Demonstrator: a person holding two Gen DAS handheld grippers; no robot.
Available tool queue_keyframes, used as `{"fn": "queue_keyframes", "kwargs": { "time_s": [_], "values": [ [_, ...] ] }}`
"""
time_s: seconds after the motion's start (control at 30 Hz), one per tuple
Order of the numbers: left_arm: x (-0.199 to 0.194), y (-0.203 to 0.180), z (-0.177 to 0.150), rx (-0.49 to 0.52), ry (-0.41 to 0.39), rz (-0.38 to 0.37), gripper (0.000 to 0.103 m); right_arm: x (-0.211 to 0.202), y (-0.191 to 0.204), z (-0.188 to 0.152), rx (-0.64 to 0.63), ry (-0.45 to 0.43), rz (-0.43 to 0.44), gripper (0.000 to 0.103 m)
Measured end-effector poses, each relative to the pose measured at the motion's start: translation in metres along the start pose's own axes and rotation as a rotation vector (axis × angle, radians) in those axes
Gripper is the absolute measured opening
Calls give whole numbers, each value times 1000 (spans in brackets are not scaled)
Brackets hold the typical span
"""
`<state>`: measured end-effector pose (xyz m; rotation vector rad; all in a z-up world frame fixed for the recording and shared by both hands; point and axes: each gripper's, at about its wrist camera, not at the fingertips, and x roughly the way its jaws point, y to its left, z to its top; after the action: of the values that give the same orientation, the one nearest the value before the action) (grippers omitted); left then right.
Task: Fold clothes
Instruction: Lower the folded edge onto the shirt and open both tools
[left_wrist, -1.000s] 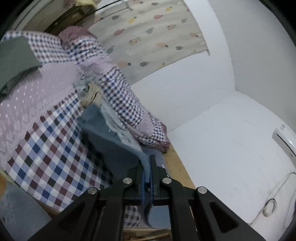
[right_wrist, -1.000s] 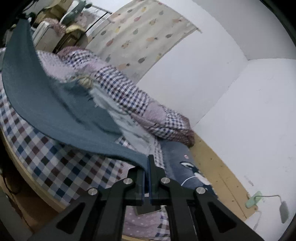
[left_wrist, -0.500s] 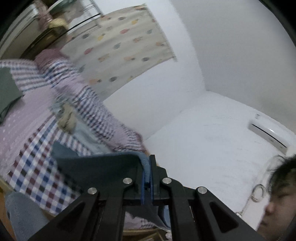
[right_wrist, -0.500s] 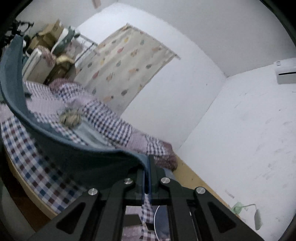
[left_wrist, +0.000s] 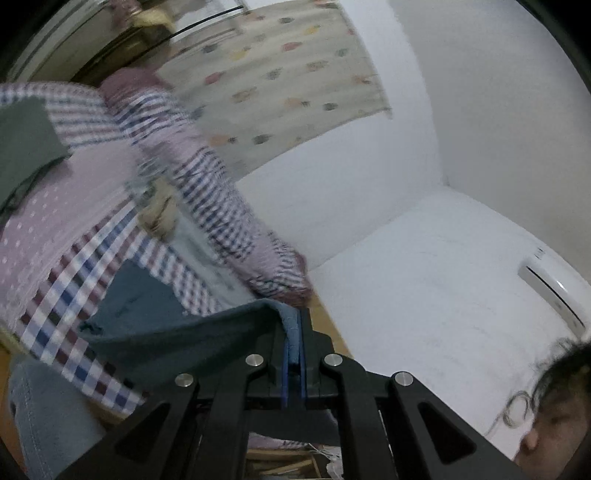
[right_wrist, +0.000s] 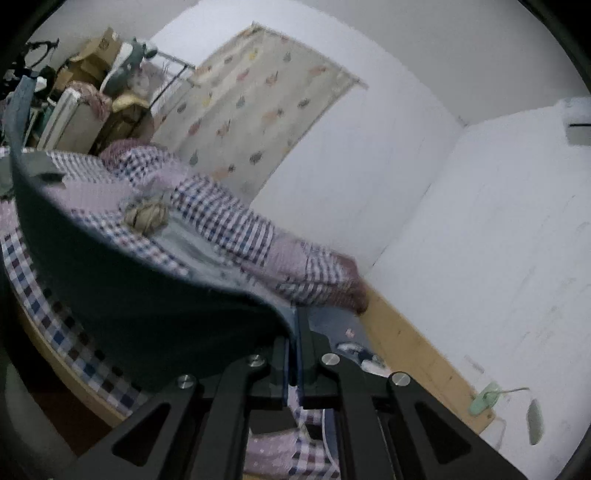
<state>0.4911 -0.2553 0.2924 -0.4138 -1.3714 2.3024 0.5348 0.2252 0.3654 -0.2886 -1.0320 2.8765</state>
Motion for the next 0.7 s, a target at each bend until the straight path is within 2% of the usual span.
{"fn": "queue_keyframes", "kwargs": {
  "time_s": [0.13, 0.37, 0.53, 0.7],
  "values": [
    [38, 32, 16, -64, 18, 56, 2, 50, 2, 1, 1, 48, 46, 0],
    [114, 61, 57, -80, 27, 141, 2, 138, 6, 3, 2, 131, 126, 0],
    [180, 94, 96, -100, 39, 223, 2, 232, 29, -11, -12, 243, 199, 0],
    [257, 158, 127, -161, 72, 348, 2, 326, 52, -25, -27, 355, 272, 0]
  ]
}}
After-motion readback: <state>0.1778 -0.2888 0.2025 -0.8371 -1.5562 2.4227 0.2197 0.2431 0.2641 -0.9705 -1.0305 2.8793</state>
